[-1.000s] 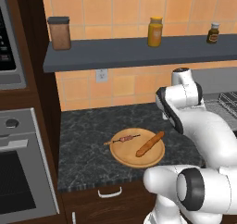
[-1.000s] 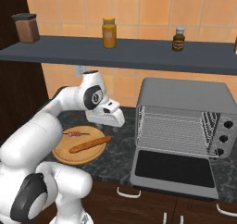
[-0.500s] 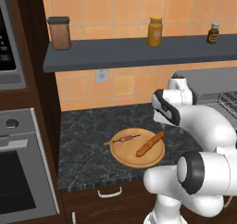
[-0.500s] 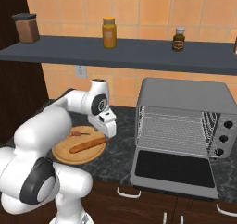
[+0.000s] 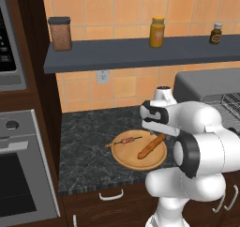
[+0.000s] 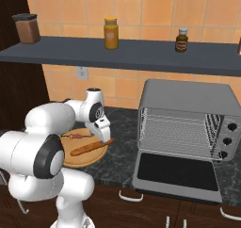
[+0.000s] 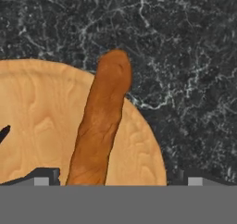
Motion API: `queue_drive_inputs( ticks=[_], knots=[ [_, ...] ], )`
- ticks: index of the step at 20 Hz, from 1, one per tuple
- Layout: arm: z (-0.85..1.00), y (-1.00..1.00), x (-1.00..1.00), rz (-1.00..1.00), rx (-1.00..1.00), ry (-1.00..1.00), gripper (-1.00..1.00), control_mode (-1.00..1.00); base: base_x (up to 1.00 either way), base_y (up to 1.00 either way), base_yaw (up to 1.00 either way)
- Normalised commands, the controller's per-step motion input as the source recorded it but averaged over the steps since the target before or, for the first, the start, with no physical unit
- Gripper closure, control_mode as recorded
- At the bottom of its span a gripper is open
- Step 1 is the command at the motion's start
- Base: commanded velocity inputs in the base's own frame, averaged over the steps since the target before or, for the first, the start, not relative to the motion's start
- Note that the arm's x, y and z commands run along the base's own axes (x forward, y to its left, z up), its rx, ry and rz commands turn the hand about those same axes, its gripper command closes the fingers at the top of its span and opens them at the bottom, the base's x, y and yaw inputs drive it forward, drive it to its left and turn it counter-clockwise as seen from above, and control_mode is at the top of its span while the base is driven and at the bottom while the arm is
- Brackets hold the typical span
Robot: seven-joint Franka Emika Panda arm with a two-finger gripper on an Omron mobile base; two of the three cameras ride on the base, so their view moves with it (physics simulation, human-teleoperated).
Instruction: Pick up the kebab skewer and baguette bread, and place them inside the toaster oven. Close the toaster oven door and start by setting the timer.
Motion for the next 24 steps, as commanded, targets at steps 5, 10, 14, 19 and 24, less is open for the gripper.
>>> queue_drive_inputs(
  ticks=[5,10,14,19,24],
  knots=[
    [-0.30,0.16,0.00,0.00,-0.01,0.00,-1.00,-1.00,0.00,0.00,0.00],
    [-0.36,0.09,0.04,0.00,0.00,0.00,-1.00,-1.00,0.00,0.00,0.00],
    [-0.22,0.00,0.00,0.00,0.00,0.00,-1.00,-1.00,0.00,0.00,0.00],
    [-0.24,0.00,0.00,0.00,0.00,0.00,-1.00,-1.00,0.00,0.00,0.00],
    [-0.06,0.00,0.00,0.00,0.00,0.00,-1.00,-1.00,0.00,0.00,0.00]
  ],
)
